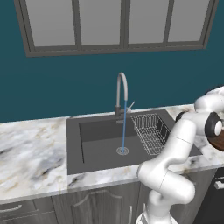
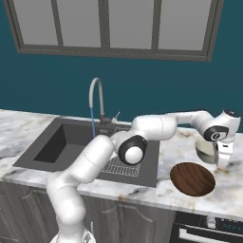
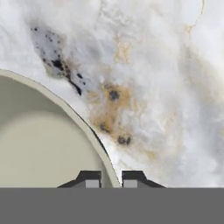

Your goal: Rinse each bowl for a few seconds and place them down in the sink or on the counter.

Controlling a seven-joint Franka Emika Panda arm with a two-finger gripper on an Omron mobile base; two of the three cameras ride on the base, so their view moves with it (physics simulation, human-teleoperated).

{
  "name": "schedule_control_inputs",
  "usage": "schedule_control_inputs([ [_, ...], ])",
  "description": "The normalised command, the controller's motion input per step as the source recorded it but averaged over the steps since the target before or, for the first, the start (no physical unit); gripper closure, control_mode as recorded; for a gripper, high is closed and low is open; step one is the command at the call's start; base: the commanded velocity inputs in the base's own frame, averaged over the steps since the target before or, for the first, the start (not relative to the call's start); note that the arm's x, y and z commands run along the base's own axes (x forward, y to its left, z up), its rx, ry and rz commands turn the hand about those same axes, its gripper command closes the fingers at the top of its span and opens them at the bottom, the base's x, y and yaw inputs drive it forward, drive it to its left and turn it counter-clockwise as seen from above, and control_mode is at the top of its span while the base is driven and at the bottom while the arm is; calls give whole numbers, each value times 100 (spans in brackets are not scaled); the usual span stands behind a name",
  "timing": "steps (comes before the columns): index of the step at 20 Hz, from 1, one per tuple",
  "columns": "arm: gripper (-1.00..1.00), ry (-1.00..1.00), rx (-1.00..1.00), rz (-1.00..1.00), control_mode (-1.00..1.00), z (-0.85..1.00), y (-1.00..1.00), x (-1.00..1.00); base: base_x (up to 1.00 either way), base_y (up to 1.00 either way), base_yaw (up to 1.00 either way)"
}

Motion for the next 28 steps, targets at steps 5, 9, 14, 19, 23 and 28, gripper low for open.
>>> schedule_control_inputs([
  [5,100,0,-1,1,-100,54,46,-12,0,0,0],
  [9,100,-6,-3,4,-100,22,79,-35,0,0,0],
  [14,100,-17,-4,2,-100,4,87,-49,0,0,0],
  [19,100,-32,-18,3,-100,-6,79,-58,0,0,0],
  [23,100,-28,-25,2,-100,31,68,-39,0,0,0],
  [28,100,1,-22,-1,-100,53,48,-27,0,0,0],
])
